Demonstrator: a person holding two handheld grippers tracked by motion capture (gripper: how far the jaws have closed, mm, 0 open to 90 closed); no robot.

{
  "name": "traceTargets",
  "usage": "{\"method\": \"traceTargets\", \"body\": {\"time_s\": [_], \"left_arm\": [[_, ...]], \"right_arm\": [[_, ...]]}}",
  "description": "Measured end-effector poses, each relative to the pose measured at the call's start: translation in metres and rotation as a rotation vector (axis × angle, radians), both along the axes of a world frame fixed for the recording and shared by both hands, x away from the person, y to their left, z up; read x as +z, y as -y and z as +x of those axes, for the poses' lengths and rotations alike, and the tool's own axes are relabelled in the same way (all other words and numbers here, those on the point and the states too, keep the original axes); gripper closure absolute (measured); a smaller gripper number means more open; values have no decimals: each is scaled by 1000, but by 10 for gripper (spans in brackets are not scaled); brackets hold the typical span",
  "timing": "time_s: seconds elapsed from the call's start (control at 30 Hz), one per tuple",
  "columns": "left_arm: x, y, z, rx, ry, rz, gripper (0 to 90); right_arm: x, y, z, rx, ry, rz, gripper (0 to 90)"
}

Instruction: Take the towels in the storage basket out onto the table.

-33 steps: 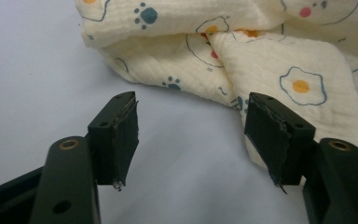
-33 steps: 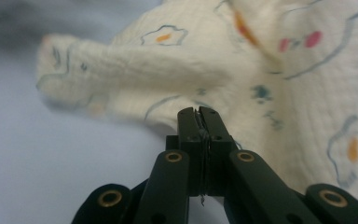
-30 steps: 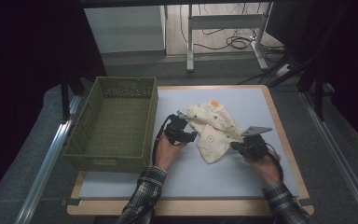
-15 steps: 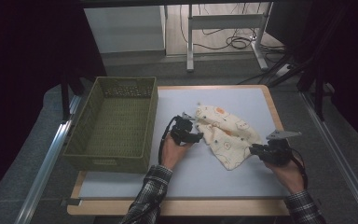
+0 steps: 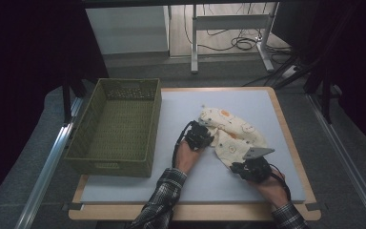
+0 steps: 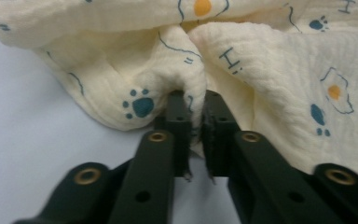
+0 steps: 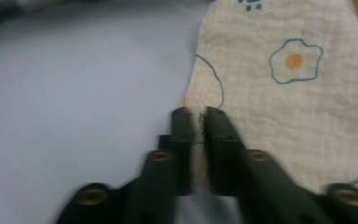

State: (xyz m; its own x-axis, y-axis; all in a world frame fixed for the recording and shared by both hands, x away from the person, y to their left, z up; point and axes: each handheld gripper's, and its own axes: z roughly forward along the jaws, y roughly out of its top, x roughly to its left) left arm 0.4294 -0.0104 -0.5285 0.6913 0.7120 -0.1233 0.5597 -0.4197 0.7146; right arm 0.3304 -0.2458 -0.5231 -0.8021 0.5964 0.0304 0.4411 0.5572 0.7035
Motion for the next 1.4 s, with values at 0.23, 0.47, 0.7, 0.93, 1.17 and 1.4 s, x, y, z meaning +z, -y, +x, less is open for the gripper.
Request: {"method": "traceTargets", "body": {"time_s": [0.23, 0.47, 0.7, 0.93, 1.17, 1.4], "left_arm": [[51, -34, -19, 56, 61, 55, 833], [61, -51, -35, 65, 16, 72, 482], [32, -62, -38, 113, -39, 67, 434], [4, -70, -59, 109, -77, 59, 413], [-2, -61, -75, 87, -14, 89, 653], [-2, -64, -88, 98, -28, 63, 861]], "right_arm": [[23, 24, -1, -34, 42, -44, 881], [38, 62, -2, -105, 22, -10, 840], [41, 80, -6, -161, 39, 32, 697], [32, 79, -7, -155, 24, 53, 644], [5, 67, -20, -110, -8, -5, 641], [2, 68, -26, -119, -14, 35, 900]]}}
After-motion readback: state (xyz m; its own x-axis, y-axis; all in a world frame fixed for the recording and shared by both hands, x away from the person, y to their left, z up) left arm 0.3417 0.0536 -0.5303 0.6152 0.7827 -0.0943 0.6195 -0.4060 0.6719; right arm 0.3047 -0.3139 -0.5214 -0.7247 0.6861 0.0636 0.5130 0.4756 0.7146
